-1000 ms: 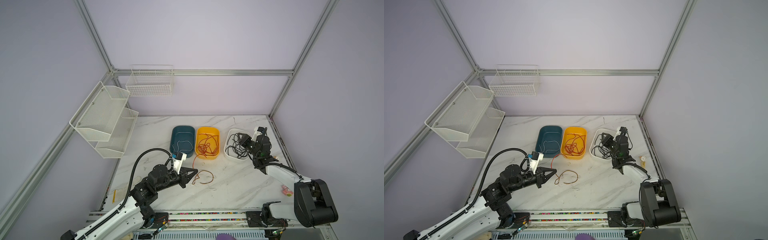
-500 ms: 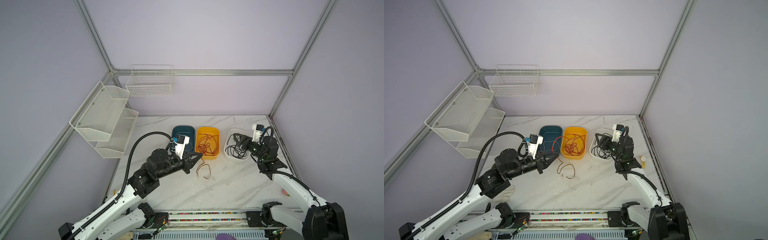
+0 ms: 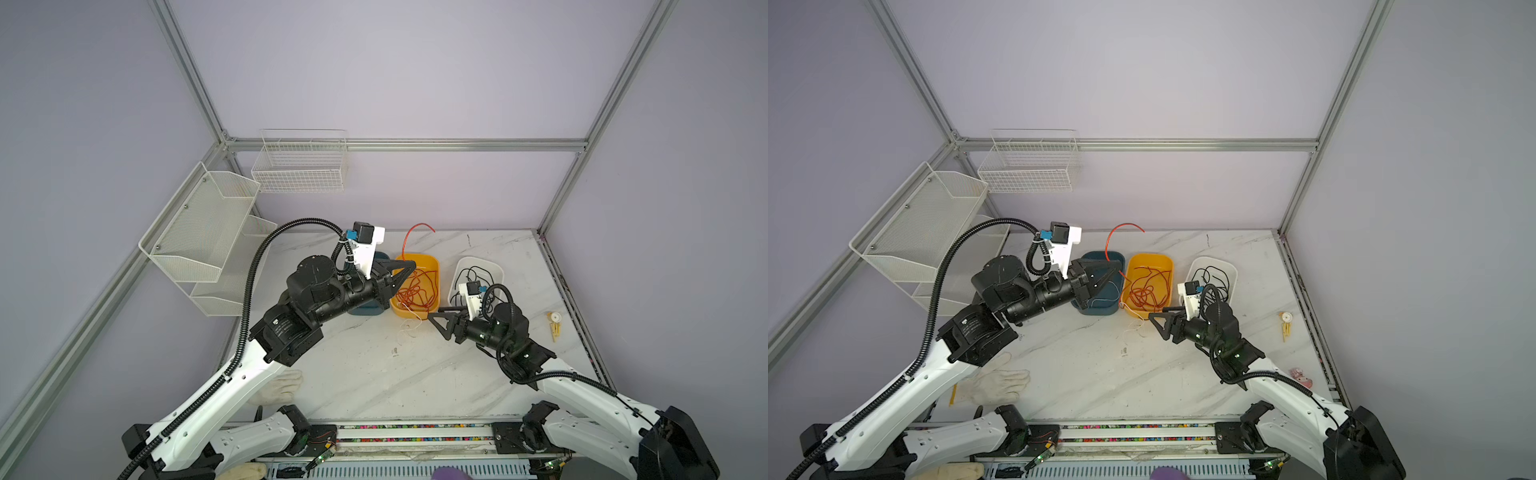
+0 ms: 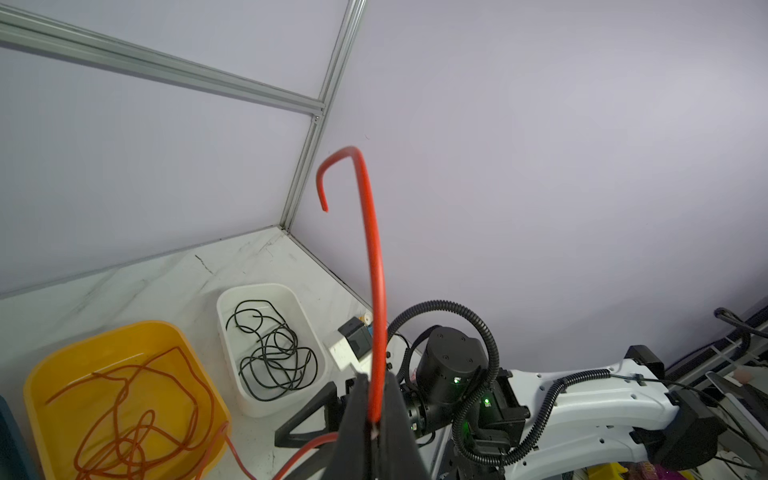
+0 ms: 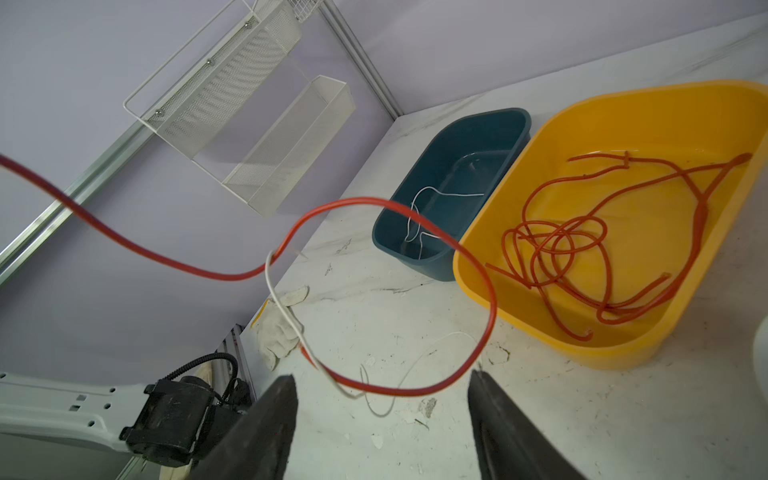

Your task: Untangle the cables

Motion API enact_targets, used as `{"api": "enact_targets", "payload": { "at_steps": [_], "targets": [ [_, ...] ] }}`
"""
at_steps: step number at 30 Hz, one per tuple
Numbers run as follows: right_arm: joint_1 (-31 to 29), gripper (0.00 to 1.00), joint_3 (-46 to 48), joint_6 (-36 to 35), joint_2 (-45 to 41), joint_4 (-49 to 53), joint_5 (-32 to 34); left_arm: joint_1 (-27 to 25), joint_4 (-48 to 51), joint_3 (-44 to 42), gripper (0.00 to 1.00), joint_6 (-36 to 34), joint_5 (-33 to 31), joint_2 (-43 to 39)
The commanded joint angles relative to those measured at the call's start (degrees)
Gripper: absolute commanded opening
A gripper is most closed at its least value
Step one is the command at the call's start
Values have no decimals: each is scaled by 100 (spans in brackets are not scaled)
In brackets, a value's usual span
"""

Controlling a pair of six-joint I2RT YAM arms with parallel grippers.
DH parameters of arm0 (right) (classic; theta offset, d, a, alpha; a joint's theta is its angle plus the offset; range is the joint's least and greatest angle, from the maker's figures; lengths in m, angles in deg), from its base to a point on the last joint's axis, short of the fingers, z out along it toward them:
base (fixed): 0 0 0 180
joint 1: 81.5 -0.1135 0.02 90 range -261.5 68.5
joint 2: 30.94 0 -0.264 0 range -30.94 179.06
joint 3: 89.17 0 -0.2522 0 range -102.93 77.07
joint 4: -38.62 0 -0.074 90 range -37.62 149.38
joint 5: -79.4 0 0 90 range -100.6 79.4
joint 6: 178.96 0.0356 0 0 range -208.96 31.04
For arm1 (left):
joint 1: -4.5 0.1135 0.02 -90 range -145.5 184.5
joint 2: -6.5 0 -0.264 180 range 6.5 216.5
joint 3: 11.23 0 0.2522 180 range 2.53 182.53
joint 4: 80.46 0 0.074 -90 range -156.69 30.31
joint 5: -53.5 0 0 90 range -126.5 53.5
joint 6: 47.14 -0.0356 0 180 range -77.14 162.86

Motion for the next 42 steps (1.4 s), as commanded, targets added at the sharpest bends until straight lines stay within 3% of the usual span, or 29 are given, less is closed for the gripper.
{"api": "enact_targets", "payload": {
  "at_steps": [1, 12, 21, 23, 27, 29, 31, 42],
  "targets": [
    [-274, 68, 169, 26, -192, -768, -36, 33, -18, 750, 0, -266, -206, 110],
    [-799, 66, 112, -8, 672, -1491, 933, 39, -407, 1073, 0, 15, -135, 374],
    [-1101, 60, -167, 274, 1450, -2450, 1264, 33, -652, 1045, 0, 124, -294, 290],
    [-1156, 52, -233, 301, 1599, -2574, 1303, 33, -690, 1037, 0, 149, -286, 296],
    [-1199, 15, -261, 305, 1609, -2442, 1578, 42, -674, 1065, 0, 39, -441, 311],
    [-1202, 3, -180, 256, 1410, -2239, 1661, 42, -504, 1213, 0, -211, -580, 365],
    [-1204, 0, -85, 172, 1123, -1955, 1616, 107, -240, 1464, 0, -482, -797, 509],
    [-1266, 0, 1180, 434, -244, -979, 938, 767, 76, 2704, 0, -799, -479, 1755]
  ]
}}
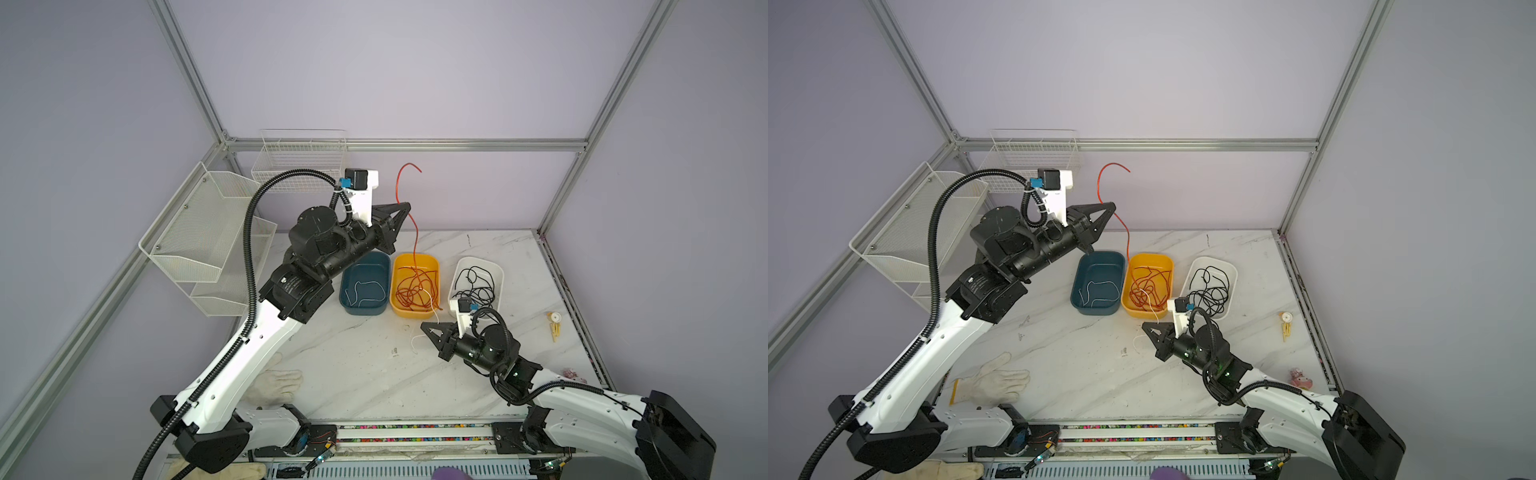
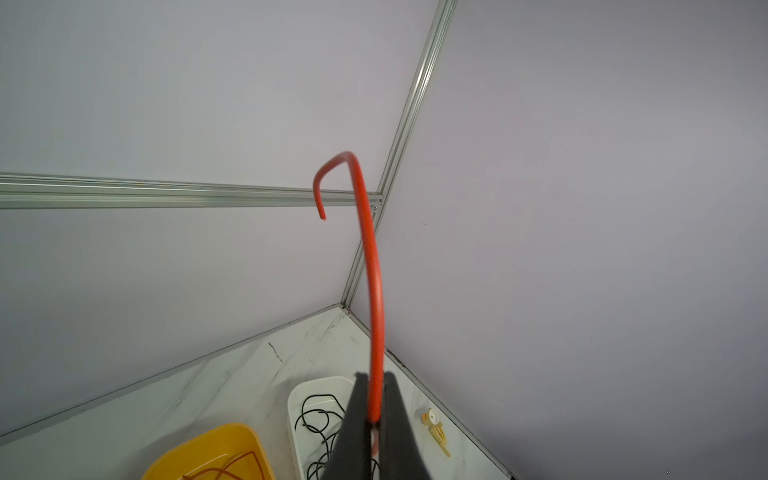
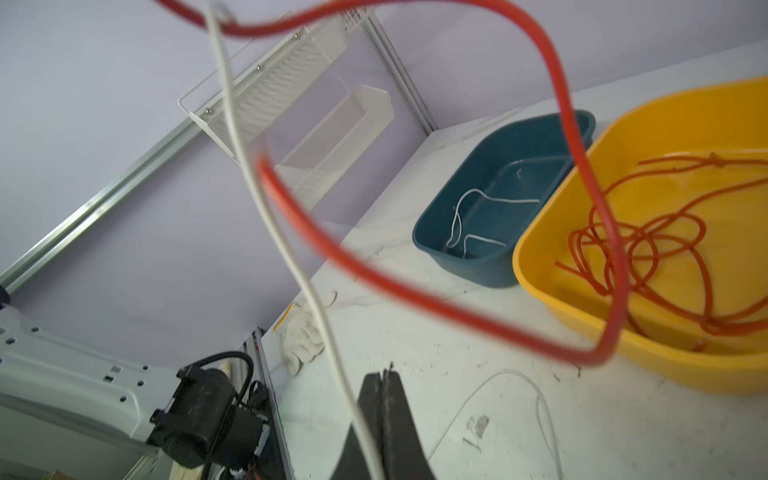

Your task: Untangle the cables

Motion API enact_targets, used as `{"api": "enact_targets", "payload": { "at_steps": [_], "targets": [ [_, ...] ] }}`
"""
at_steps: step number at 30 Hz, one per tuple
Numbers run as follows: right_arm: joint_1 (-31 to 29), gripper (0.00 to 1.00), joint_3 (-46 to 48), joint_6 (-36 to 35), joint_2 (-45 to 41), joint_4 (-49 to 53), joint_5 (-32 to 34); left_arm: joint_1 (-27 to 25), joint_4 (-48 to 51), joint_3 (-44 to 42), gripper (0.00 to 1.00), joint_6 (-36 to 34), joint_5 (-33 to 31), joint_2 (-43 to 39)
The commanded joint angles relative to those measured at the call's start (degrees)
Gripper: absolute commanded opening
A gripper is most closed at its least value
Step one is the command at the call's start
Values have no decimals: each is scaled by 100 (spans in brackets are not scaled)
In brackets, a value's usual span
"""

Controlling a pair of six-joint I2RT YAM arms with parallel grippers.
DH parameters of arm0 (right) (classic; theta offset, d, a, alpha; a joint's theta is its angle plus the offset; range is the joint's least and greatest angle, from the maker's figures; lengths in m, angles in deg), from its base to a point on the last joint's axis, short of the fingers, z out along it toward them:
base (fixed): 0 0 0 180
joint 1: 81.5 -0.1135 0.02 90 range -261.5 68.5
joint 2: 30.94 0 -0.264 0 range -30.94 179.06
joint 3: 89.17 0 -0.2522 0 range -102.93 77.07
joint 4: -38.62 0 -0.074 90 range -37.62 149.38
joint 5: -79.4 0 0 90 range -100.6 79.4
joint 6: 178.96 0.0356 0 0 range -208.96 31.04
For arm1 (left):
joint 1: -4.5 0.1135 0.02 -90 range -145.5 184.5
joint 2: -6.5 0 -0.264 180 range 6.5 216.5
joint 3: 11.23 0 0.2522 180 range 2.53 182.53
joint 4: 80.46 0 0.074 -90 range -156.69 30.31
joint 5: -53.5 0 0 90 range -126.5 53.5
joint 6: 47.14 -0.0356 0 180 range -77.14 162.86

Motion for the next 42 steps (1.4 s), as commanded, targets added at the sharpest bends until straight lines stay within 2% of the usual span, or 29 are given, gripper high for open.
{"api": "enact_targets", "payload": {
  "at_steps": [1, 7, 9, 12, 15, 18, 23, 30, 35, 42],
  "targets": [
    [-69, 0, 338, 152, -408, 536, -175, 132, 69, 722, 0, -282, 84, 290],
    [-132, 0, 604, 235, -1476, 1556, -115, 346, 68, 1089, 0, -230, 263, 837],
    [-138, 0, 575, 253, -2116, 1972, 3, 364, 41, 1008, 0, -163, 358, 929],
    [-142, 0, 244, 212, -3003, 2654, 226, 371, -150, 617, 0, -65, 453, 953],
    [-142, 0, -415, -29, -3436, 3386, 591, 365, -207, 258, 0, -47, 458, 971],
    [-141, 0, -1169, -332, -3403, 3964, 939, 368, -237, -131, 0, -12, 488, 1014],
    [-143, 0, -2187, -661, -3191, 4281, 1232, 369, -461, -809, 0, 110, 471, 1046],
    [-140, 0, -3366, -1051, -2784, 4343, 1233, 362, -779, -1295, 0, 328, 706, 1552],
    [-144, 0, -3836, -1175, -2496, 4184, 1052, 294, -789, -1352, 0, 345, 787, 2003],
    [-149, 0, -4353, -1328, -2185, 4249, 1034, 274, -786, -1918, 0, 613, 694, 2393]
  ]
}}
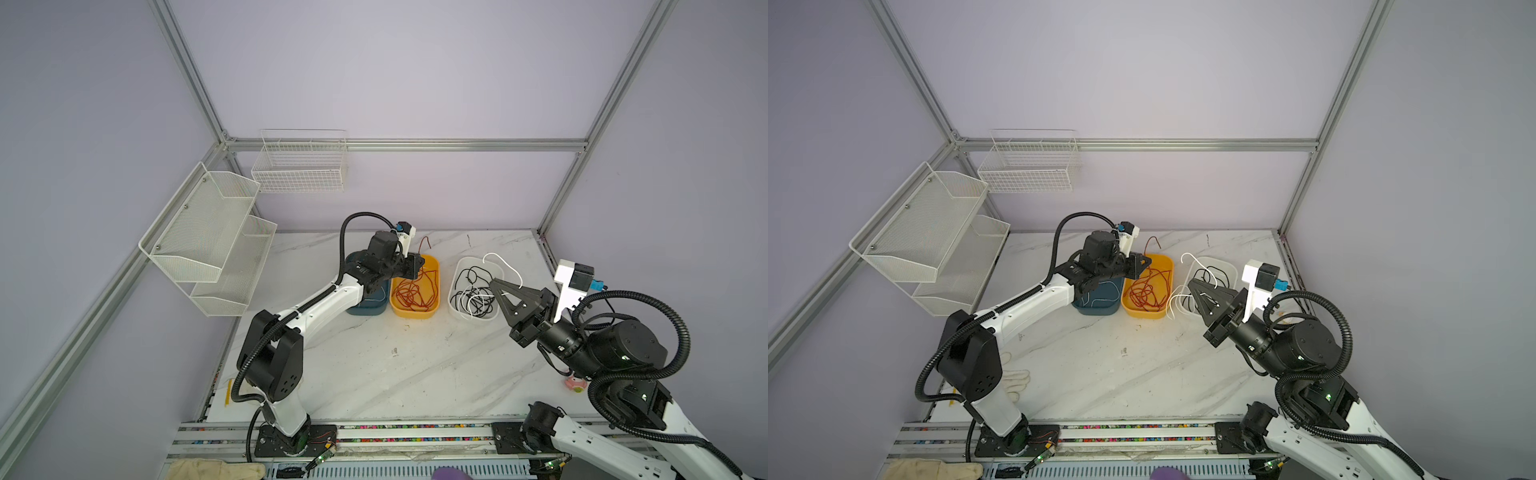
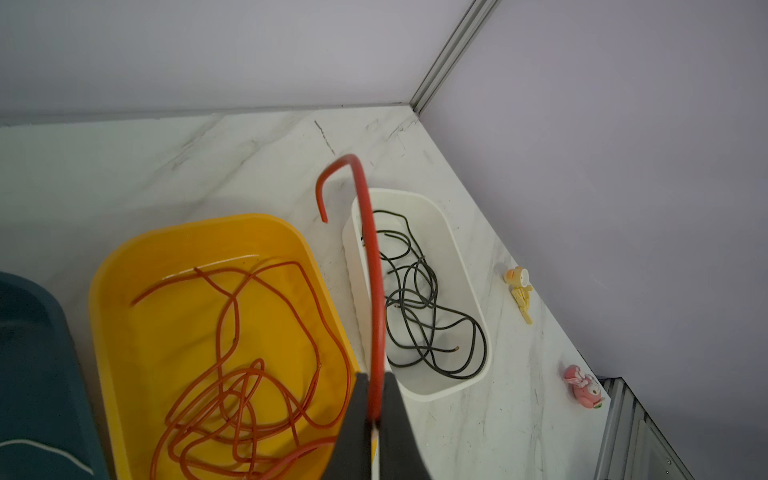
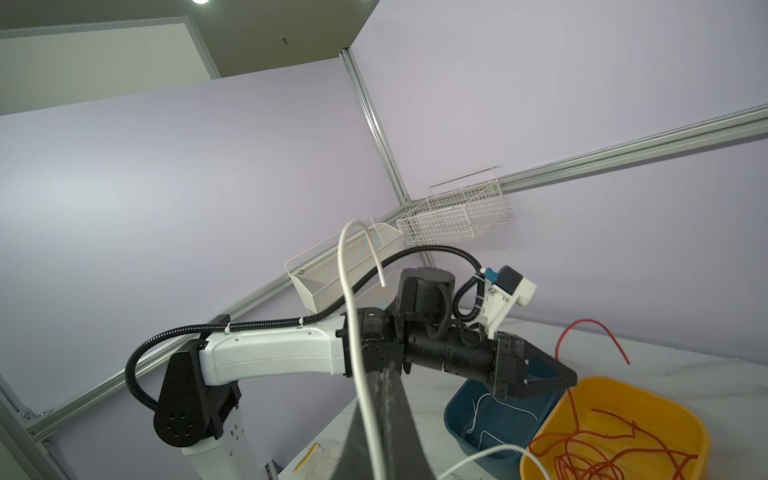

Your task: Untangle the cables

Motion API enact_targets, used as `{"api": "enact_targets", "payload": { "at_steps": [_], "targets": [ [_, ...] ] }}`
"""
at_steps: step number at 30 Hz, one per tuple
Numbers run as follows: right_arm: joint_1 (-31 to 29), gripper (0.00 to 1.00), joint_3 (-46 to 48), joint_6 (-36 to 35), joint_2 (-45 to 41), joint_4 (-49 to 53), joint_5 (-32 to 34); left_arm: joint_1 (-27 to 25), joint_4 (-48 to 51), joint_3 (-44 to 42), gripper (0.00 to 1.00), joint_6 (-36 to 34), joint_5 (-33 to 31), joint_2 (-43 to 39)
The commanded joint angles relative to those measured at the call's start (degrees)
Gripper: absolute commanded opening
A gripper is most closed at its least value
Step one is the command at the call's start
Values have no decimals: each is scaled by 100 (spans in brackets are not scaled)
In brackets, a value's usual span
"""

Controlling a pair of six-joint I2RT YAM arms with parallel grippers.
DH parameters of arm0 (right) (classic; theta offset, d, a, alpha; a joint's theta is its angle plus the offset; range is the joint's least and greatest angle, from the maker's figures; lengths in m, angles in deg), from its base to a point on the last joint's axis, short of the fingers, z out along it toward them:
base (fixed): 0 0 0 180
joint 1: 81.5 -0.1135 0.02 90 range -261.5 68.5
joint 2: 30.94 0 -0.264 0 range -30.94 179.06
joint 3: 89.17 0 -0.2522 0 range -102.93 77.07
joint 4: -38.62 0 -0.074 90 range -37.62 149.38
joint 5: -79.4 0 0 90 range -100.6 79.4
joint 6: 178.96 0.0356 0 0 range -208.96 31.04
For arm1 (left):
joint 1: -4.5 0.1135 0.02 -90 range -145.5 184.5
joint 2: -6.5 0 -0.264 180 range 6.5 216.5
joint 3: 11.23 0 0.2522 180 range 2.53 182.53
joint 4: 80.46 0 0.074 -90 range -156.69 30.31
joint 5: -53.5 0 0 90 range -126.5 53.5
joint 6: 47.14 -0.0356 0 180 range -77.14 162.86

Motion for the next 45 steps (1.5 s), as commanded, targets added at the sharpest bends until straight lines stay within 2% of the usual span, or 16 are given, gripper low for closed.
{"api": "enact_targets", "payload": {
  "at_steps": [1, 6, 14, 17, 21, 25, 26, 27, 31, 34, 38, 42, 45],
  "targets": [
    [-26, 0, -295, -216, 116, 34, -64, -30, -210, -379, 0, 203, 75, 106],
    [-21, 0, -427, -262, 268, -9, -145, -26, -13, -411, 0, 225, 80, 471],
    [-26, 0, -422, -258, 349, -53, -175, -22, 866, 283, 2, 100, 27, 951],
    [-25, 0, -458, -260, 358, -19, -143, -21, 1019, 328, 15, 73, -154, 876],
    [-17, 0, -461, -262, 410, -24, -157, -3, 1364, 580, 45, -60, -298, 821],
    [-28, 0, -457, -236, 488, -82, -209, 13, 1712, 964, 66, -273, -532, 657],
    [-25, 0, -460, -235, 506, -85, -210, 14, 1805, 1083, 77, -332, -601, 616],
    [-22, 0, -461, -227, 523, -93, -205, 19, 1933, 1236, 81, -405, -689, 582],
    [-21, 0, -462, -213, 633, -126, -192, 81, 2363, 1867, 85, -650, -928, 459],
    [-24, 0, -436, -209, 698, -162, -201, 191, 2400, 2008, 83, -698, -1085, 238],
    [-25, 0, -383, -159, 815, -238, -234, 410, 2461, 2012, 92, -673, -1158, -100],
    [-21, 0, -227, -34, 1279, -584, -472, 679, 2279, 1402, 100, -570, -1489, -961],
    [-27, 0, -169, 8, 1835, -1115, -745, 928, 1972, 517, 100, -481, -1752, -1971]
  ]
}}
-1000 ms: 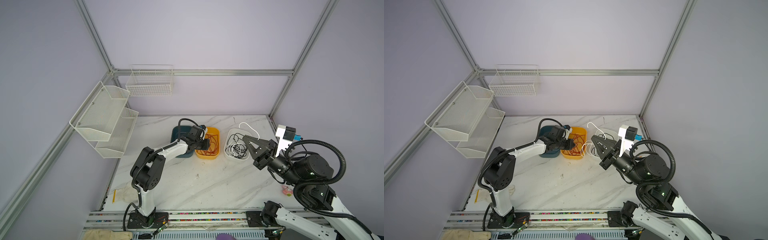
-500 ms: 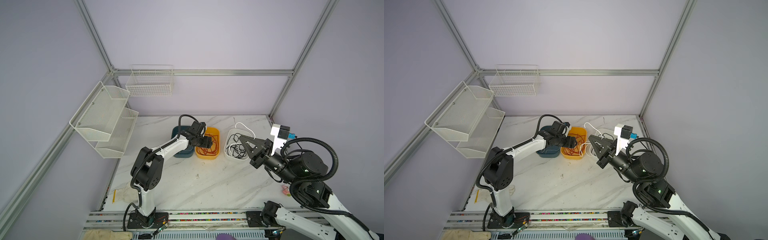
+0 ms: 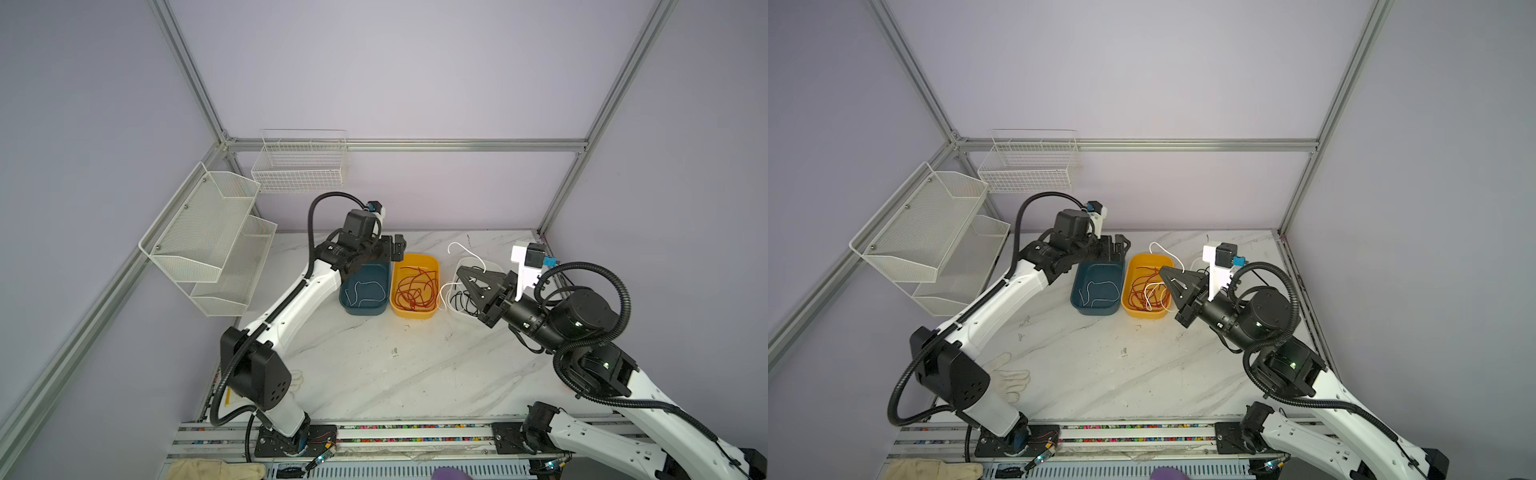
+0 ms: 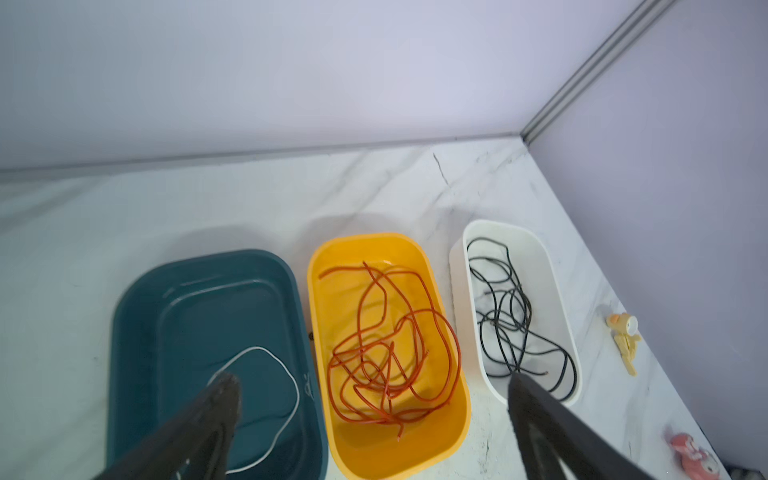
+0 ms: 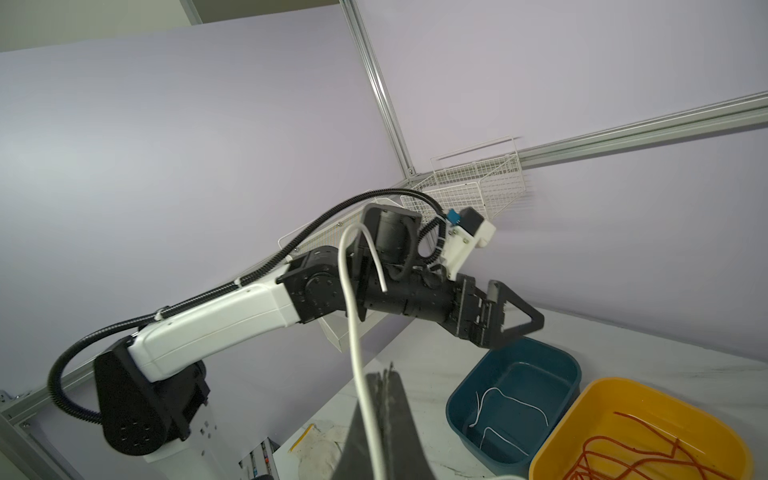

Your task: Untangle the cables

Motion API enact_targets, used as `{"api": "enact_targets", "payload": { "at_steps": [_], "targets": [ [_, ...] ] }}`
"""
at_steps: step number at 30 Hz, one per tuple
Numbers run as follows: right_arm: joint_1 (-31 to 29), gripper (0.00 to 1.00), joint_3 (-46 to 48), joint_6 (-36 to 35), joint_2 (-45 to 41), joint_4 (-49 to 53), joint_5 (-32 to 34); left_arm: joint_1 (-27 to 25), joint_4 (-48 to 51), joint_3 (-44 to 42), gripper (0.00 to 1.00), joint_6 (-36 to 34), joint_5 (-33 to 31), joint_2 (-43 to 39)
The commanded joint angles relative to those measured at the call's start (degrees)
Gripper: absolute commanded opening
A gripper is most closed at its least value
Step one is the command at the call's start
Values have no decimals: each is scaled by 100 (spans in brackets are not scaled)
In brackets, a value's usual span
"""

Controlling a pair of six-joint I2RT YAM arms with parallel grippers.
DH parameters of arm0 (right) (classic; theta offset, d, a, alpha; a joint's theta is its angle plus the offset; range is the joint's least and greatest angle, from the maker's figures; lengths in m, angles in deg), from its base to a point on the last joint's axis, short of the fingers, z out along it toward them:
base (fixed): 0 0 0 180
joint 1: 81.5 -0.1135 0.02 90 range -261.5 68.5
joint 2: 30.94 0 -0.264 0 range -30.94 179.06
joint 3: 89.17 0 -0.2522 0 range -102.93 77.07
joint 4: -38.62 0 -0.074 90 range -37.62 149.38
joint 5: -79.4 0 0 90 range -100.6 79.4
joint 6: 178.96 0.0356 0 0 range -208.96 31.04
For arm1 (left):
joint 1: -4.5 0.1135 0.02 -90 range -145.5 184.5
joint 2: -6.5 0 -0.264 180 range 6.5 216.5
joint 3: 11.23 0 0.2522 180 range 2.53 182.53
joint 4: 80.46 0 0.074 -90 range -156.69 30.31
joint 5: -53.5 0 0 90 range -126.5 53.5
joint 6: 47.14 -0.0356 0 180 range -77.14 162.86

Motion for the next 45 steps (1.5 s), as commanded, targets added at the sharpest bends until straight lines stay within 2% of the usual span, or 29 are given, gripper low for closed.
{"api": "enact_targets", "payload": {
  "at_steps": [1, 7, 17, 23, 25, 27, 31, 36, 40, 42, 45],
  "targets": [
    [-27, 0, 112, 89, 654, -794, -450, 264, -292, -864, 100, 131, -457, -1289],
    [-17, 0, -394, 70, 2323, -1571, -874, 451, -3, -2219, 100, 162, -1150, -2988],
    [209, 0, -1444, 39, 5193, -2325, -1060, 470, 560, -3938, 100, 424, -2160, -5457],
    [638, 0, -1702, 424, 6220, -2896, -972, 474, 828, -4470, 100, 549, -2262, -6013],
    [649, 0, -1956, 480, 6576, -2752, -891, 469, 861, -4538, 100, 577, -2238, -6035],
    [632, 0, -2353, 256, 6924, -2151, -719, 474, 864, -4524, 100, 577, -2215, -6002],
    [612, 0, -2483, 168, 7052, -1699, -507, 473, 843, -4522, 100, 562, -2214, -5904],
    [603, 23, -2921, -129, 7047, -278, 200, 469, 752, -4504, 100, 500, -2166, -5760],
    [582, 40, -2739, -331, 6659, 13, 276, 476, 736, -4450, 100, 467, -2153, -5610],
    [560, 45, -2687, -458, 6448, 142, 269, 476, 734, -4438, 100, 454, -2155, -5541],
    [551, 46, -2671, -618, 6010, 453, 372, 478, 707, -4402, 100, 469, -2196, -5403]
  ]
}}
